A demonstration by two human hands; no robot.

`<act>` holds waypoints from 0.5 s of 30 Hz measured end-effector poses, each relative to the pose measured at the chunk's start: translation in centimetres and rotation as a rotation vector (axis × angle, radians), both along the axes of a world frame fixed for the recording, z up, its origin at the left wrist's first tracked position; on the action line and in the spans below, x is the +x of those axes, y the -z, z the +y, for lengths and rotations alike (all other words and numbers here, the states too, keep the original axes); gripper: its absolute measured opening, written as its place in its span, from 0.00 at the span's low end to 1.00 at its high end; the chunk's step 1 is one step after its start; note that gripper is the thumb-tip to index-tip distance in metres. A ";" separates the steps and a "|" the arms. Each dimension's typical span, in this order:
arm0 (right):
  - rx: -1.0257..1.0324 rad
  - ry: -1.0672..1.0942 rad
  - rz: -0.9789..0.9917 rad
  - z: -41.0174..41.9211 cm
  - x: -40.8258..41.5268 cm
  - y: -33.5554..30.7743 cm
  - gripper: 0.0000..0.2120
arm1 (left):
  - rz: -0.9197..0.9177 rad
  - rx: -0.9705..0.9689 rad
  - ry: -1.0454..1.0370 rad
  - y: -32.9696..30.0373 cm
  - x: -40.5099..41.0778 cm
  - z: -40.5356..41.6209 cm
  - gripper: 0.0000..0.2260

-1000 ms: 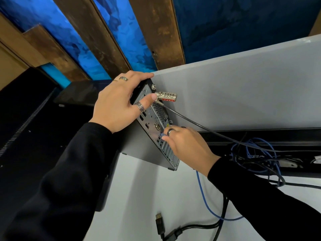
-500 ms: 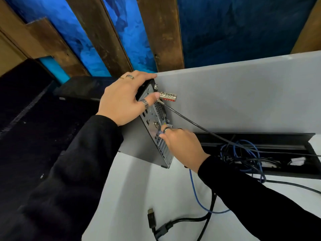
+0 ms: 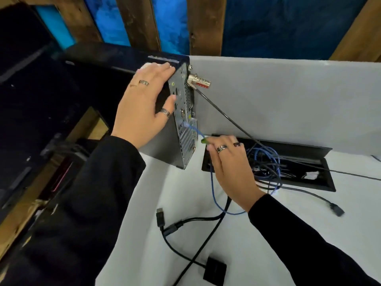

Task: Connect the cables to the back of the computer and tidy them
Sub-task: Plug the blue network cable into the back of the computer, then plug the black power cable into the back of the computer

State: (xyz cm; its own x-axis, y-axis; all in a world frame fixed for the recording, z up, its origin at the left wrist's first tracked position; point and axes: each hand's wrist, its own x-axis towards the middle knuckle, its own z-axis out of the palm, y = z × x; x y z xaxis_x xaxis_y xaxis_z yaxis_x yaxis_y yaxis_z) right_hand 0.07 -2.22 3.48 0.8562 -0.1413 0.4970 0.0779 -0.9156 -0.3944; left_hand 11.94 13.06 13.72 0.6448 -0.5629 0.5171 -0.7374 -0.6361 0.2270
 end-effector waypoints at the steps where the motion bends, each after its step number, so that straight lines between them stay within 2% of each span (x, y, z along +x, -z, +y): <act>1: 0.058 -0.025 -0.004 0.4 -0.9 0.5 0.17 | 0.031 -0.031 -0.016 0.6 -1.0 0.4 0.23; 3: 0.147 -0.101 -0.049 1.4 -2.5 1.5 0.17 | 0.079 -0.095 -0.044 2.0 -3.0 1.3 0.22; 6: 0.097 -0.226 -0.041 3.4 -4.1 4.1 0.10 | 0.161 -0.162 -0.065 5.0 -5.6 2.9 0.19; 9: -0.070 -0.242 0.156 5.0 -4.6 7.8 0.12 | 0.310 -0.155 -0.091 8.3 -7.9 4.0 0.17; 12: -0.276 -0.163 0.353 5.9 -5.2 10.7 0.15 | 0.424 -0.131 -0.071 11.5 -9.6 5.0 0.15; 15: -0.332 -0.103 0.454 6.0 -6.2 12.7 0.22 | 0.563 -0.171 -0.061 13.9 -10.9 5.8 0.13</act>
State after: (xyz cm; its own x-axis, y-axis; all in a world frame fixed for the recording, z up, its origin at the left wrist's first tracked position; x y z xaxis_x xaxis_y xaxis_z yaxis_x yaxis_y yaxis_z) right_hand -6.16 3.78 -9.17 0.9953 0.0552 0.0801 0.0632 -0.9929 -0.1013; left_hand 1.00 18.89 -0.15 0.8750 -0.4548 0.1662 -0.4370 -0.5938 0.6756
